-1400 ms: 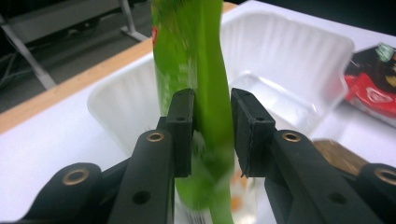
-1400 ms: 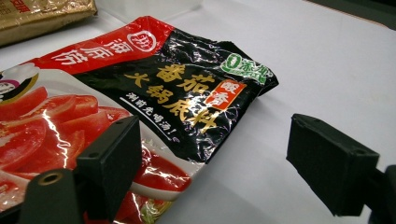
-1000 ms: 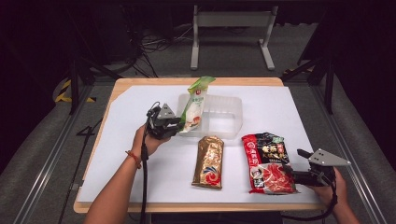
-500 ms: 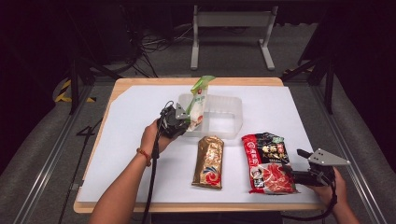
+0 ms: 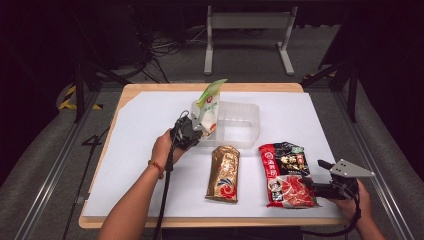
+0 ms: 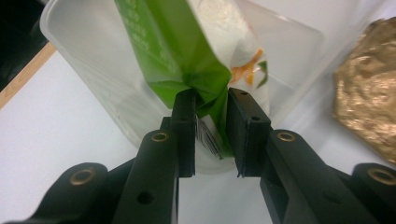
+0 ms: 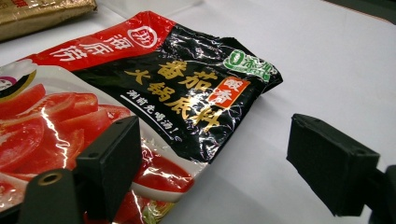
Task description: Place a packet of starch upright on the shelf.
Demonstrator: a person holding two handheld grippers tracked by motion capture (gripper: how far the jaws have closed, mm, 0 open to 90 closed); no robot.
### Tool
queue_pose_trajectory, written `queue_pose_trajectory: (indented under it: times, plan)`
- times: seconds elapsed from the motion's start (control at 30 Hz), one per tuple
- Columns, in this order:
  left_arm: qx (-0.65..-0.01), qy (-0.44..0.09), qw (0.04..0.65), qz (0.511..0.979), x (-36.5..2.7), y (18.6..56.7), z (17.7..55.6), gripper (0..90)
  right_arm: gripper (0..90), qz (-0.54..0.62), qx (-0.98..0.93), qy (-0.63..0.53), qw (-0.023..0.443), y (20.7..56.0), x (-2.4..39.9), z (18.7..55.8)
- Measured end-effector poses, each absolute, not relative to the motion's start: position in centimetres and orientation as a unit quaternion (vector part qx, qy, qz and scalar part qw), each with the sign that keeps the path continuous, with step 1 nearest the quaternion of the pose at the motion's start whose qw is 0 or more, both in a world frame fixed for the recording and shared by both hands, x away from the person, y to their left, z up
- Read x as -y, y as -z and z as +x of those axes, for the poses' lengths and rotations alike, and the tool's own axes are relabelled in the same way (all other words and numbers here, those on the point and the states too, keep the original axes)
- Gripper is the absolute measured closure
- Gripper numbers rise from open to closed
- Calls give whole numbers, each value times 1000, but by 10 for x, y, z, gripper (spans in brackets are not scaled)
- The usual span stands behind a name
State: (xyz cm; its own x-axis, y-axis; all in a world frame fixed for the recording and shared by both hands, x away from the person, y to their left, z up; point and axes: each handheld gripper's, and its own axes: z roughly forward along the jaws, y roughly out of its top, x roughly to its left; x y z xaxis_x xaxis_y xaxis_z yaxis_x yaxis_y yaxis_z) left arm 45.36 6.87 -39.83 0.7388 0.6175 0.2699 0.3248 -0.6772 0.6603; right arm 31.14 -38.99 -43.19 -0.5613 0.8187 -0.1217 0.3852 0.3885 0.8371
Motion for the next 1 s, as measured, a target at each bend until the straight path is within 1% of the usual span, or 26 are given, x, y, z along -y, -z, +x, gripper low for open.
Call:
queue_pose_trajectory:
  times: [0.07, 0.1, 0.13, 0.2, 0.27, 0.3, 0.37, 0.47, 0.5, 0.53, 0.63, 0.7, 0.9, 1.0]
  plan:
    - [-265, -231, 331, 876, -77, 397, 446, 727, 182, 382, -788, -400, 271, 432, 390, 311]
    - [-265, -231, 331, 876, -77, 397, 446, 703, 182, 382, -788, -400, 271, 432, 390, 311]
    - [-270, -225, 347, 870, -83, 397, 441, 703, 182, 381, -789, -399, 272, 432, 390, 311]
    - [-261, -201, 381, 864, -90, 395, 433, 685, 182, 379, -789, -399, 274, 432, 390, 311]
    - [-256, -192, 401, 858, -95, 392, 426, 589, 182, 379, -789, -399, 274, 432, 390, 311]
    - [-251, -181, 416, 855, -98, 391, 422, 565, 182, 379, -789, -398, 275, 432, 390, 311]
    - [-246, -142, 443, 851, -102, 393, 417, 528, 182, 377, -789, -399, 275, 432, 390, 311]
    - [-242, -99, 460, 848, -103, 402, 414, 455, 182, 378, -789, -399, 275, 431, 390, 311]
    - [-243, -72, 471, 845, -103, 406, 415, 429, 182, 377, -789, -399, 275, 431, 390, 311]
    - [-246, -53, 476, 843, -103, 410, 417, 425, 182, 377, -789, -399, 276, 431, 390, 311]
    - [-251, -19, 463, 850, -95, 423, 425, 361, 182, 375, -790, -399, 277, 431, 390, 310]
    - [-267, -5, 453, 851, -87, 432, 429, 331, 182, 375, -789, -400, 276, 431, 390, 310]
    - [-263, 10, 440, 859, -65, 440, 437, 281, 182, 375, -790, -400, 275, 431, 390, 311]
    - [-268, 27, 432, 861, -55, 443, 442, 239, 182, 375, -790, -399, 275, 431, 390, 311]
